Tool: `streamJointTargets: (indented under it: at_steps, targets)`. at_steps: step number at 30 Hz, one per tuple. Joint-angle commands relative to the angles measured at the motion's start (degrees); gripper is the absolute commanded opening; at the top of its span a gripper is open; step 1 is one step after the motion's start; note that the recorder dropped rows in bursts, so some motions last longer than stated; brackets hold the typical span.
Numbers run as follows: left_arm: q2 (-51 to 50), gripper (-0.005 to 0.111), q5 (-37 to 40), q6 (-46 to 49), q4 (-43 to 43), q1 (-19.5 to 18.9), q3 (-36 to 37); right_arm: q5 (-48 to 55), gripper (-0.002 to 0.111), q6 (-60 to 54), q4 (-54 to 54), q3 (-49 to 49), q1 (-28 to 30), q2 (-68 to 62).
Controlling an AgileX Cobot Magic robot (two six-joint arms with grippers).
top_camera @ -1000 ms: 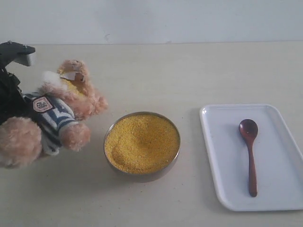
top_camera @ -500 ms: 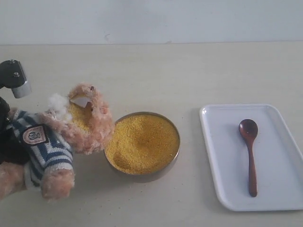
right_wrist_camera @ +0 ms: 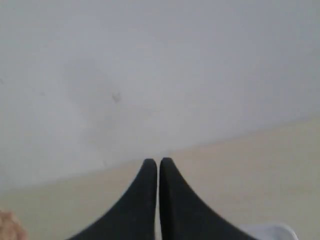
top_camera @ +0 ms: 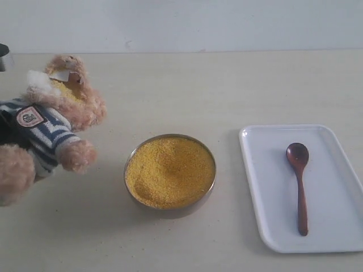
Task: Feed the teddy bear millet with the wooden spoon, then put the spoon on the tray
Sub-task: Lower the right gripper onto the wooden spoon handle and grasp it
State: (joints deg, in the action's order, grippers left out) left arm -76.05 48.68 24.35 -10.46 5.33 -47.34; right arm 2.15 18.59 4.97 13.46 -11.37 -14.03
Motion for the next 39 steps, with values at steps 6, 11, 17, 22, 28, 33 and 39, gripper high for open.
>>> streamJointTargets:
  at_steps: [6,11,17,22,28,33,39]
  targets:
    - [0.5,0.004,0.6,-2.6,0.3,0.1,-0.7,40.8,0.013,-17.4,-0.2,23.7,-13.8,-51.2]
    - [0.5,0.004,0.6,-2.6,0.3,0.1,-0.7,38.5,0.062,-7.5,-6.0,24.3,-16.5,-62.8]
    - [0.5,0.004,0.4,-2.6,-0.5,0.1,-0.7,34.2,0.064,8.8,-19.4,24.3,-16.5,-71.1]
    - [0.5,0.004,0.4,-2.6,-0.6,0.1,-0.7,27.5,0.064,10.3,-20.5,24.3,-16.5,-76.3]
    - [0.5,0.004,0.1,-2.6,-0.6,0.1,-0.7,23.3,0.06,13.2,-21.8,24.3,-16.5,-80.5]
    - [0.5,0.004,0.1,-2.6,-0.6,0.1,-0.7,22.1,0.06,17.2,-25.3,24.3,-16.5,-81.9]
    - [0.5,0.004,-0.3,-2.6,-0.8,0.1,-0.7,22.4,0.049,19.7,-29.4,24.3,-16.5,-82.1]
